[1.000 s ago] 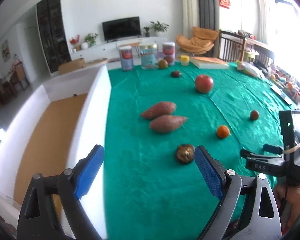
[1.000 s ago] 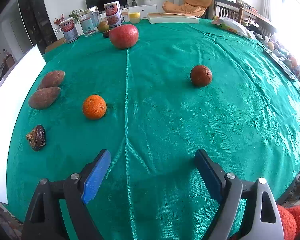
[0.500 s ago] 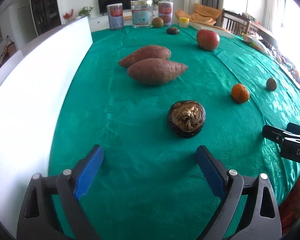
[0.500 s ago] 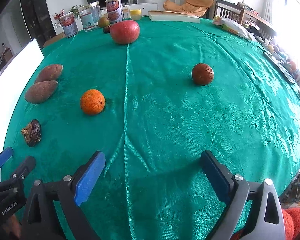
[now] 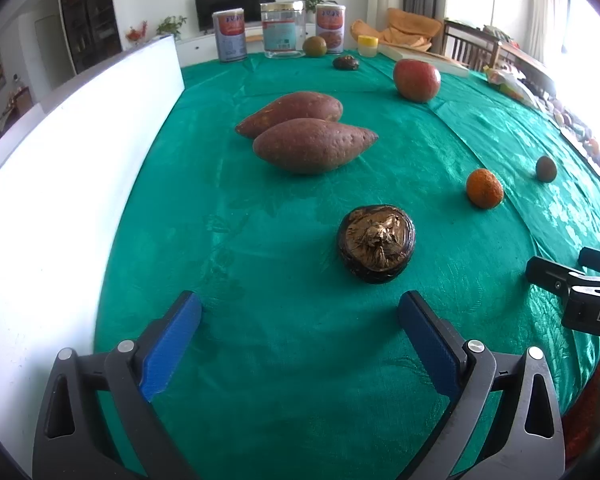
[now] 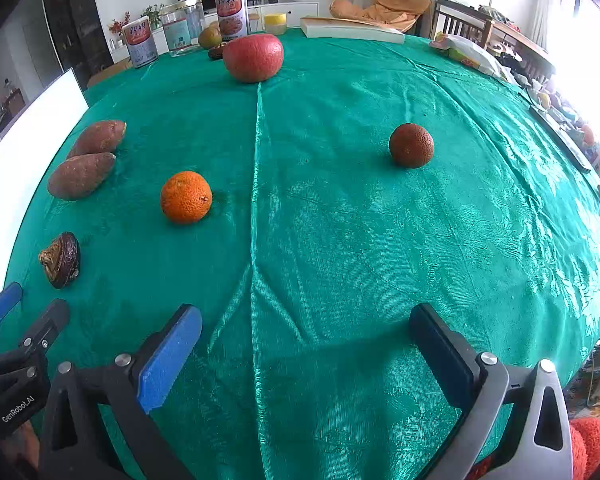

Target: Organize fruits

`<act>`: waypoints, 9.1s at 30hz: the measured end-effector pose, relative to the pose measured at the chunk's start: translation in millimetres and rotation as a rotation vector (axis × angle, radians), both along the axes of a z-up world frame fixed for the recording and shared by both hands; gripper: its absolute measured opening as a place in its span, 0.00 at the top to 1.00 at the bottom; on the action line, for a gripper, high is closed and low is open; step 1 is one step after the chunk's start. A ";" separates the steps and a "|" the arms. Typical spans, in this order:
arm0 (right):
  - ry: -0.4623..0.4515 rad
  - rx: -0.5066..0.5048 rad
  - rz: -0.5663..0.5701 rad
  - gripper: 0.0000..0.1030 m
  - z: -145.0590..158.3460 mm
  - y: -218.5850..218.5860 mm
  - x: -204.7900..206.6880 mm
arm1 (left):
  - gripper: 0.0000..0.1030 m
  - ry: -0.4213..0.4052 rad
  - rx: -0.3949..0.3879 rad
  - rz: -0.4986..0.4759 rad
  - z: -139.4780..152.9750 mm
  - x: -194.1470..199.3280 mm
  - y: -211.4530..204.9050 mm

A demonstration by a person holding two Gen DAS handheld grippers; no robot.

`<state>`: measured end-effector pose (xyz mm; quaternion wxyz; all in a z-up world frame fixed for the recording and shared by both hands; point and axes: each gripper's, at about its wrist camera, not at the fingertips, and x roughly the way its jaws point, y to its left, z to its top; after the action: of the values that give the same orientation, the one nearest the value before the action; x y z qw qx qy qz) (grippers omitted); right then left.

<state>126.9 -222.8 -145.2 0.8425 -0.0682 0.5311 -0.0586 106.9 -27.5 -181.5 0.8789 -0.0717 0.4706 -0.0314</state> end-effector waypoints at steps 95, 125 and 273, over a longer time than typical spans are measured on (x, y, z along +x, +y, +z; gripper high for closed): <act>0.264 0.559 0.802 0.60 95.6 304.0 48.4 | 0.59 -0.017 -0.268 0.344 111.4 -42.2 234.2; -0.105 0.237 0.293 0.27 91.4 60.6 18.4 | 0.16 -0.084 -0.242 0.022 87.7 11.9 43.8; -0.574 0.012 0.328 0.04 103.3 -57.8 -75.2 | 0.01 0.047 -0.021 0.002 -4.8 65.9 -18.8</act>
<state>51.7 -280.6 -41.9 0.9565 -0.1282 0.2542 0.0640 172.7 -46.4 -186.3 0.8669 -0.0821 0.4906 -0.0336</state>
